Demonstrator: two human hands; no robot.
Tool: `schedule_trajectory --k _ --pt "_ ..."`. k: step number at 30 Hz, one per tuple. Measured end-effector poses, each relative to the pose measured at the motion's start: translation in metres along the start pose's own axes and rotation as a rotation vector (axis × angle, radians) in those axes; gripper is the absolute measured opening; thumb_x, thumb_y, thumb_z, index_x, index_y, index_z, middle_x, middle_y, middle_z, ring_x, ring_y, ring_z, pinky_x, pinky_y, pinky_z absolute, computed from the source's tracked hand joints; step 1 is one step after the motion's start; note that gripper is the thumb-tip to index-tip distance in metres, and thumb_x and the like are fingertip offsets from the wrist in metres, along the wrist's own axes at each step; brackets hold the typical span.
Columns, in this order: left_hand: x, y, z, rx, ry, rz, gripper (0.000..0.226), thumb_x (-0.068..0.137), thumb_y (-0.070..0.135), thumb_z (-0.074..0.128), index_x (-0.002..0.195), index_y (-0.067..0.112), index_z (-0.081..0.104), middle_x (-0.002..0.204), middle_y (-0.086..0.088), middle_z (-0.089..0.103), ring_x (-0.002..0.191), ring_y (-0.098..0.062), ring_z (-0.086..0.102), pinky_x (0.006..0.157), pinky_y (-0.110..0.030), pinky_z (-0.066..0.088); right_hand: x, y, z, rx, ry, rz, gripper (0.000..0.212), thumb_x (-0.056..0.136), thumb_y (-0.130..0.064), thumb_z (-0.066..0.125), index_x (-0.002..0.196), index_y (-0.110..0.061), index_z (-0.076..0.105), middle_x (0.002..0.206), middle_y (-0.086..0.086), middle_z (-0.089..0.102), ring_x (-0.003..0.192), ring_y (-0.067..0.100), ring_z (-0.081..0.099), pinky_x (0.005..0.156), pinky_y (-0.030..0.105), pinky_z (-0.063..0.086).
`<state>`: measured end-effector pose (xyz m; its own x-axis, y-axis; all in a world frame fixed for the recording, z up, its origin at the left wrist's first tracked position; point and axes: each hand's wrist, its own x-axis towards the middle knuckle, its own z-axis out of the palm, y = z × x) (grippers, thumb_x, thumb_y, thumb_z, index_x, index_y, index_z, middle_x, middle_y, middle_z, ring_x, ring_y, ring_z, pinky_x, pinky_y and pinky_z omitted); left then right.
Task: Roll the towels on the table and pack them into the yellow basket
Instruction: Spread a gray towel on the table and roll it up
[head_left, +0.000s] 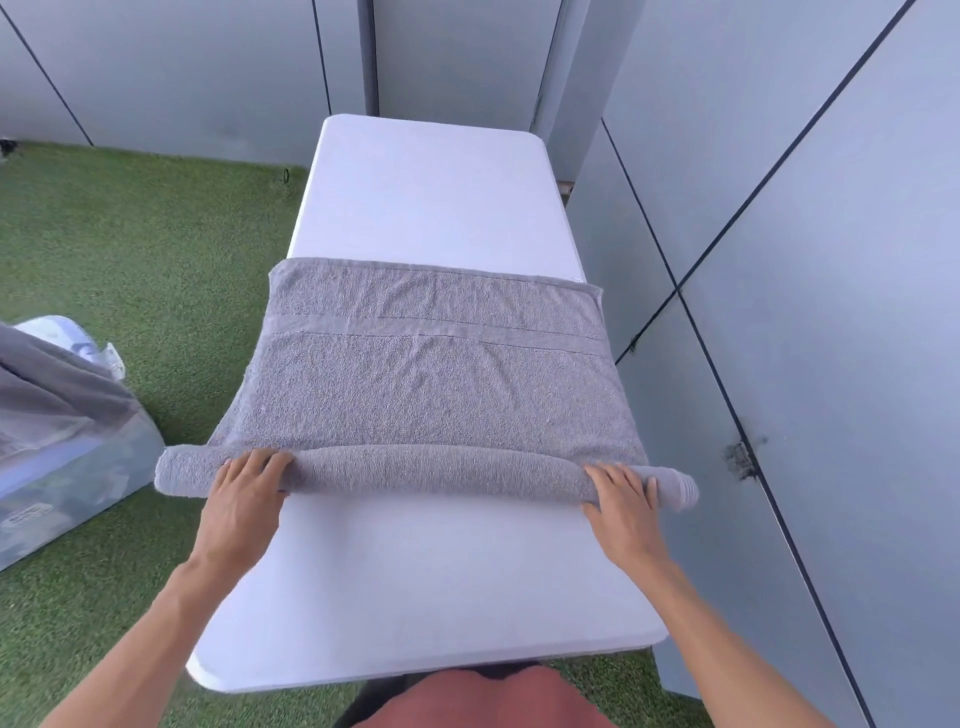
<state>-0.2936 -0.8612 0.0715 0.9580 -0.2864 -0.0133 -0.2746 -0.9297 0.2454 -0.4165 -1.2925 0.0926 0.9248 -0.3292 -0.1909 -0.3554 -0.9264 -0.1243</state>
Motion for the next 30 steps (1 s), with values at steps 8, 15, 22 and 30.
schedule_trajectory --k 8,15,22,30 --pt "0.000 -0.018 -0.027 -0.156 -0.418 -0.042 0.039 0.084 0.011 0.068 0.122 0.015 0.060 0.118 -0.004 0.061 0.113 -0.027 0.054 0.093 -0.036 0.040 -0.008 0.025 -0.012 0.188 -0.266 0.031 0.041 0.081 -0.028 0.067 0.121 -0.024 0.058 0.117 -0.007 0.059 0.115 0.017 0.053 0.099 0.038 0.038" --pt "0.015 0.003 -0.029 -0.224 0.031 -0.109 0.031 0.084 0.001 0.062 0.109 0.019 0.068 0.105 -0.007 0.068 0.091 -0.031 0.061 0.089 -0.041 0.041 0.016 0.009 -0.014 0.295 0.040 0.098 0.043 0.085 -0.024 0.065 0.127 -0.019 0.058 0.126 0.003 0.056 0.120 0.026 0.051 0.104 0.043 0.035" --pt "-0.023 0.002 0.012 -0.021 0.048 0.053 0.071 0.072 0.014 0.080 0.136 0.008 0.048 0.128 -0.011 0.052 0.122 -0.036 0.047 0.105 -0.054 0.032 -0.015 -0.001 0.018 0.006 0.047 0.002 0.071 0.090 -0.031 0.060 0.151 -0.022 0.025 0.155 -0.002 0.024 0.147 0.020 0.011 0.114 0.058 0.011" --pt "0.006 0.003 -0.001 0.041 -0.059 0.022 0.050 0.067 0.003 0.080 0.114 0.007 0.063 0.103 -0.009 0.063 0.100 -0.036 0.058 0.090 -0.050 0.044 0.011 0.004 -0.004 0.058 -0.052 -0.012 0.043 0.089 -0.014 0.057 0.130 -0.023 0.048 0.126 -0.005 0.050 0.129 0.020 0.036 0.110 0.052 0.020"
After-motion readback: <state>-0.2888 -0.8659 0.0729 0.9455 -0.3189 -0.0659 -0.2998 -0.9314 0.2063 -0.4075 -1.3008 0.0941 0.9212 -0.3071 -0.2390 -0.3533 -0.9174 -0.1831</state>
